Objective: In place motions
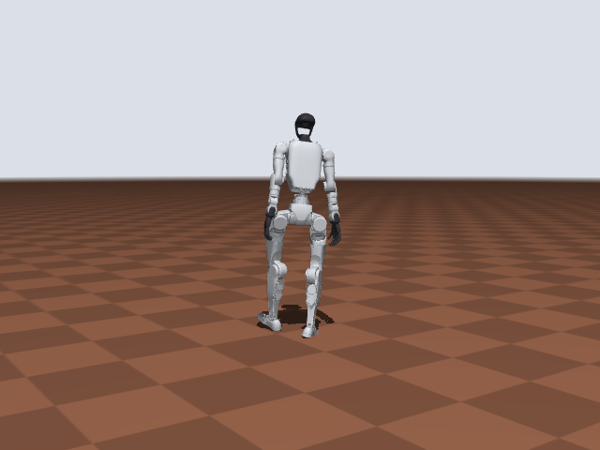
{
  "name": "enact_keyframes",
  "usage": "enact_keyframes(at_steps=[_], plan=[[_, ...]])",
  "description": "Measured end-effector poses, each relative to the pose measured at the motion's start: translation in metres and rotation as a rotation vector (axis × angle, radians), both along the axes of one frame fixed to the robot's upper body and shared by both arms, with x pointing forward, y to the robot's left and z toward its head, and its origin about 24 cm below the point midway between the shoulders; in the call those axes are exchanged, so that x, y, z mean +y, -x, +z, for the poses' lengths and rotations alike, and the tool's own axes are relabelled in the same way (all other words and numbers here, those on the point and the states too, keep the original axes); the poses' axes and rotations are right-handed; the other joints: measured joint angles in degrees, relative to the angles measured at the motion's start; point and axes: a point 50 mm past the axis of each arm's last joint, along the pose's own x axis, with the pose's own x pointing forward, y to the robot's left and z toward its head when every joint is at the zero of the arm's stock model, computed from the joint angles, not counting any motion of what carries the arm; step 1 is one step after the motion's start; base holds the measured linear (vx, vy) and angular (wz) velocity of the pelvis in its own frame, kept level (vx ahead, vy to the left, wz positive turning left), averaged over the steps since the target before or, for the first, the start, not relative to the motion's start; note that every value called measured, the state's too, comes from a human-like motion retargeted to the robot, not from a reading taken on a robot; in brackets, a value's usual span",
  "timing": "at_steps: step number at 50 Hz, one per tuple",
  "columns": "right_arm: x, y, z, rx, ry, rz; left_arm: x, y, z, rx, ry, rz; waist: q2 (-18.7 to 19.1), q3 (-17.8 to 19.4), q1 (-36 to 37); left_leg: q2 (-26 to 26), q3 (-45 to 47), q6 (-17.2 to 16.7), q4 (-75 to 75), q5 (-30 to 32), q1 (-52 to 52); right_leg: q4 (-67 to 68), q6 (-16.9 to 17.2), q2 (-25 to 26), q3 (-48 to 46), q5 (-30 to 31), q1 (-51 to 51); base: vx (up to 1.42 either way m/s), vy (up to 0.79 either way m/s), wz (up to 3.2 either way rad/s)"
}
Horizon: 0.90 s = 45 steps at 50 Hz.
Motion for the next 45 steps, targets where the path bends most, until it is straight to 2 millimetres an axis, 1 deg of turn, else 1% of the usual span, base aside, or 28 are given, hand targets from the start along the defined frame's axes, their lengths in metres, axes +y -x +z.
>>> enact_keyframes(at_steps=[2,5,7,9,11,13,15,16,17,18,20,21,22,23,25,27,29,30,33,35,37,39,40,41,45], plan=[[0.000,0.004,-0.001,0.007,-0.009,-0.004,0.001,0.005,0.000,0.022,-0.015,0.004,-0.15,-0.08,1.07,-0.06,2.32,0.14,0.07,0.97,1.43,-0.68,0.59,-0.57,-4.76,-0.42,1.15,-0.25,0.02,2.53],[0.000,0.014,-0.002,0.047,-0.008,-0.011,0.003,0.010,0.000,0.045,-0.022,0.018,-0.33,-0.38,2.35,-0.31,2.01,0.93,1.01,2.04,3.18,-1.67,2.01,-1.18,-11.45,-0.53,3.13,-0.22,0.04,2.69],[-0.001,0.023,-0.002,0.086,-0.008,-0.027,0.004,0.012,0.000,0.055,-0.022,0.030,-0.76,-1.41,3.03,-0.07,3.21,1.02,1.99,3.14,4.06,-2.61,2.76,-1.25,-16.25,-0.29,3.99,-0.22,0.10,2.93],[-0.001,0.032,-0.003,0.118,-0.012,-0.052,0.005,0.013,0.000,0.058,-0.022,0.045,-1.28,-3.74,3.85,1.57,9.05,0.74,3.23,5.46,4.15,-3.86,2.85,-0.40,-21.35,0.41,3.21,-0.22,0.03,3.11],[0.001,0.037,-0.003,0.130,-0.017,-0.074,0.006,0.011,0.000,0.057,-0.021,0.053,-1.80,-5.98,4.05,2.91,16.22,1.33,4.16,7.95,3.89,-4.65,2.85,0.35,-25.09,1.23,1.70,-0.26,0.12,2.78],[0.002,0.041,-0.004,0.131,-0.018,-0.097,0.007,0.006,0.000,0.051,-0.020,0.058,-2.67,-8.15,3.81,3.79,25.31,3.48,5.26,10.71,3.58,-5.19,2.85,0.71,-29.10,2.45,-0.14,-0.28,0.03,3.09],[0.003,0.044,-0.004,0.126,-0.018,-0.119,0.008,0.001,0.000,0.044,-0.019,0.065,-3.77,-9.90,2.42,3.48,33.41,7.11,6.48,13.11,3.27,-5.39,2.85,0.48,-34.04,4.20,-1.66,-0.26,-0.02,3.34],[0.005,0.047,-0.005,0.124,-0.018,-0.122,0.006,0.001,0.000,0.045,-0.013,0.080,-5.27,-12.59,4.53,2.48,38.92,9.00,6.83,13.79,2.09,-5.60,2.85,0.12,-34.31,6.06,-4.65,-0.18,0.12,2.48],[0.007,0.049,-0.005,0.122,-0.016,-0.126,0.004,0.002,0.000,0.046,-0.008,0.092,-6.35,-14.46,6.15,1.56,42.50,10.53,7.17,14.42,1.21,-5.61,2.85,-0.16,-34.96,7.65,-6.70,-0.13,0.19,1.81],[0.007,0.050,-0.006,0.121,-0.014,-0.133,0.003,0.002,0.000,0.049,-0.006,0.096,-6.59,-14.70,6.75,0.83,42.22,11.34,7.50,14.94,0.93,-5.24,2.85,-0.28,-36.39,8.68,-6.89,-0.11,0.20,1.71],[0.005,0.053,-0.005,0.120,-0.005,-0.148,0.000,0.005,-0.001,0.062,0.001,0.107,-5.92,-14.50,8.64,-0.35,38.12,10.73,7.01,15.45,0.87,-4.18,2.85,0.33,-38.55,11.05,-6.05,-0.09,0.26,1.83],[0.002,0.057,-0.005,0.128,0.000,-0.163,0.000,0.009,-0.001,0.081,-0.003,0.105,-4.27,-12.34,7.10,-1.49,33.85,10.56,5.51,13.65,3.39,-2.84,2.85,0.82,-42.27,11.52,-2.00,-0.03,0.26,2.51],[0.000,0.061,-0.004,0.136,0.004,-0.170,0.000,0.015,-0.001,0.103,-0.004,0.110,-2.98,-11.01,5.89,-2.47,28.92,10.52,4.53,12.60,4.73,-1.78,2.85,1.25,-44.88,12.26,1.20,0.13,0.27,2.60],[-0.001,0.063,-0.004,0.146,0.007,-0.162,-0.002,0.023,-0.001,0.130,0.000,0.127,-2.43,-11.36,5.32,-3.08,22.66,10.73,4.57,13.06,3.71,-1.29,2.85,1.59,-45.26,13.53,2.66,0.28,0.29,1.75],[0.000,0.069,-0.004,0.174,0.006,-0.157,-0.005,0.040,0.000,0.201,0.010,0.159,-2.51,-11.60,6.96,-1.39,18.46,10.85,6.17,14.27,1.80,0.68,2.85,0.83,-39.64,17.81,3.90,0.28,0.25,1.00],[0.003,0.071,-0.005,0.173,0.006,-0.193,-0.005,0.046,0.000,0.225,-0.008,0.172,-1.11,-11.51,4.94,-2.52,13.95,11.24,4.87,13.95,2.88,1.51,2.85,1.98,-42.20,20.60,6.22,0.09,0.27,1.59],[0.007,0.073,-0.005,0.157,-0.014,-0.226,-0.006,0.053,0.001,0.239,-0.017,0.181,0.43,-11.94,4.59,-3.34,10.37,11.59,2.85,13.60,4.71,4.47,2.85,2.38,-42.70,25.90,9.03,0.28,0.27,1.82],[0.009,0.076,-0.006,0.147,-0.038,-0.232,-0.007,0.057,0.001,0.246,-0.012,0.175,1.32,-12.06,4.35,-3.44,8.46,11.70,2.14,13.38,5.95,6.94,2.85,2.28,-42.17,29.57,10.86,0.45,0.26,2.02],[0.014,0.083,-0.007,0.162,-0.053,-0.213,-0.004,0.062,0.002,0.262,-0.012,0.157,3.36,-11.31,2.52,-1.95,3.95,11.45,1.95,13.92,8.36,14.99,2.85,1.17,-36.53,34.52,13.37,0.33,0.21,1.82],[0.016,0.081,-0.007,0.157,-0.043,-0.191,0.005,0.056,0.002,0.250,-0.026,0.138,4.39,-10.69,1.26,0.62,1.14,11.11,2.67,15.10,7.38,20.51,2.85,1.80,-31.92,34.98,11.59,-0.08,-0.11,1.54],[0.019,0.077,-0.008,0.157,-0.047,-0.161,0.016,0.043,0.002,0.228,-0.036,0.097,4.78,-10.35,-0.44,4.06,-1.80,10.33,4.10,17.43,4.24,25.50,2.85,4.04,-27.24,30.95,5.82,-0.35,-0.50,1.48],[0.022,0.075,-0.008,0.164,-0.058,-0.134,0.022,0.030,0.002,0.205,-0.037,0.055,4.38,-10.42,-1.86,5.41,-4.64,9.05,5.08,18.61,2.47,28.44,2.85,7.51,-19.67,28.07,0.08,-0.12,-0.65,1.59],[0.024,0.074,-0.009,0.166,-0.064,-0.118,0.025,0.022,0.002,0.189,-0.036,0.034,3.89,-10.50,-1.92,5.69,-5.99,8.25,5.41,18.80,1.91,28.86,2.85,9.59,-14.89,26.93,-2.22,0.13,-0.46,1.34],[0.024,0.073,-0.009,0.162,-0.066,-0.106,0.026,0.016,0.002,0.174,-0.032,0.021,3.40,-10.53,-1.77,5.52,-6.80,7.96,5.41,18.54,1.83,28.32,2.85,10.01,-12.48,26.48,-2.88,0.25,-0.24,1.26],[0.025,0.068,-0.009,0.138,-0.048,-0.062,0.029,-0.008,0.003,0.116,0.003,-0.063,1.77,-9.60,-3.77,3.10,-13.53,7.75,4.67,17.30,2.46,23.17,2.85,9.78,-3.43,23.58,-4.55,0.39,0.07,1.82]])
